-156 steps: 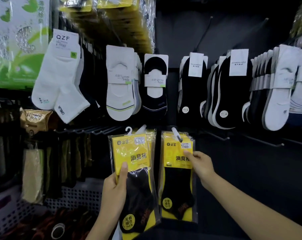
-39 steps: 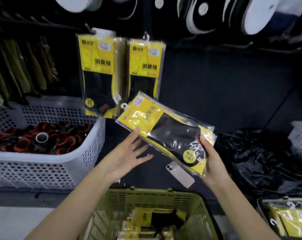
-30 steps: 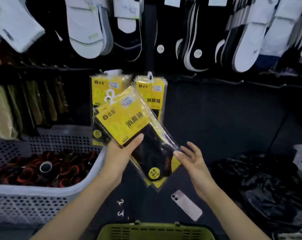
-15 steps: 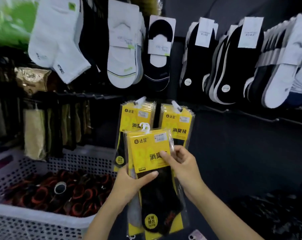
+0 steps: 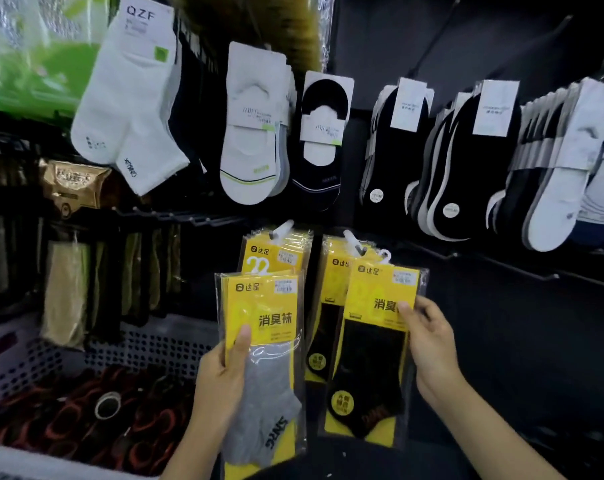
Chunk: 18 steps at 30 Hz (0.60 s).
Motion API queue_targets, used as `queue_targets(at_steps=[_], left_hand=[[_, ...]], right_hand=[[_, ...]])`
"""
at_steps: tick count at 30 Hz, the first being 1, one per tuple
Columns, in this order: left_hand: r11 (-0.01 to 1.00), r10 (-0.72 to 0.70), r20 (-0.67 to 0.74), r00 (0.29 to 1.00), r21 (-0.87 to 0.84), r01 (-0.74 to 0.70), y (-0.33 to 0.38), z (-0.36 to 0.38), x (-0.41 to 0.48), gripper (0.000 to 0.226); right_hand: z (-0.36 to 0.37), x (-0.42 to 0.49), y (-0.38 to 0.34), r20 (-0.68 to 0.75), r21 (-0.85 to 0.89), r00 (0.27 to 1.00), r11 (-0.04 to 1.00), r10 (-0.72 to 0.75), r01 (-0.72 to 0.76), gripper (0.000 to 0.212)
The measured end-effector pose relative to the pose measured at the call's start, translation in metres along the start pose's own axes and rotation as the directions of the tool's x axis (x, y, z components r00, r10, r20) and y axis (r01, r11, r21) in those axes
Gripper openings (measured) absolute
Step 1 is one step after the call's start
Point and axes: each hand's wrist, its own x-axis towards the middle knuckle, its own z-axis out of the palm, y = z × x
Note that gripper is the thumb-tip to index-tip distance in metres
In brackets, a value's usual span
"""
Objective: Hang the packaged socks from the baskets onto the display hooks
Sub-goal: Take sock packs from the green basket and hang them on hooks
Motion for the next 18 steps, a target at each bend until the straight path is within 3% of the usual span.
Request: queue_targets(at_steps=[1,5,8,11,13,18], left_hand=[[1.0,-0.002,-0.005,1.0,0.007,0.002,0.003,0.0,0.001,0.065],[0.999,0.048,-0.077,0.996,0.008,-0.047,0.01,0.002,0.004,0.042],[0.999,0.05,-0.084,0.995,0.006,-0.05,0.007,-0.002,0.009,0.043],[1.0,0.03,-0.081,0.996,0.002,-0.03,0.004,-0.004,0.01,0.052],[1.0,0.003,-0.076,0.997,0.005,-0.003,0.004,-0.002,0.01,0.061],[1.0,0.018,-0.053,0.998,-0.006,-0.018,0.011,0.004,0.008,0.042]], right_hand=[[0.003,0.007,-0.003,0.016,-0.021,1.0,1.0,-0.017,0.018,0.009],[0.019,0.027,0.0,0.074,-0.098,0.997,0.995,-0.026,0.033,0.009],[0.029,0.038,0.014,0.066,-0.093,0.998,0.996,0.001,0.005,0.01],[0.04,0.051,0.028,-0.04,-0.136,0.999,0.991,-0.022,0.017,0.003],[0.047,0.062,0.036,-0.115,-0.202,0.992,0.979,-0.046,0.022,0.01],[0.051,0.086,0.044,-0.242,-0.305,0.97,0.947,0.023,-0.098,0.026]])
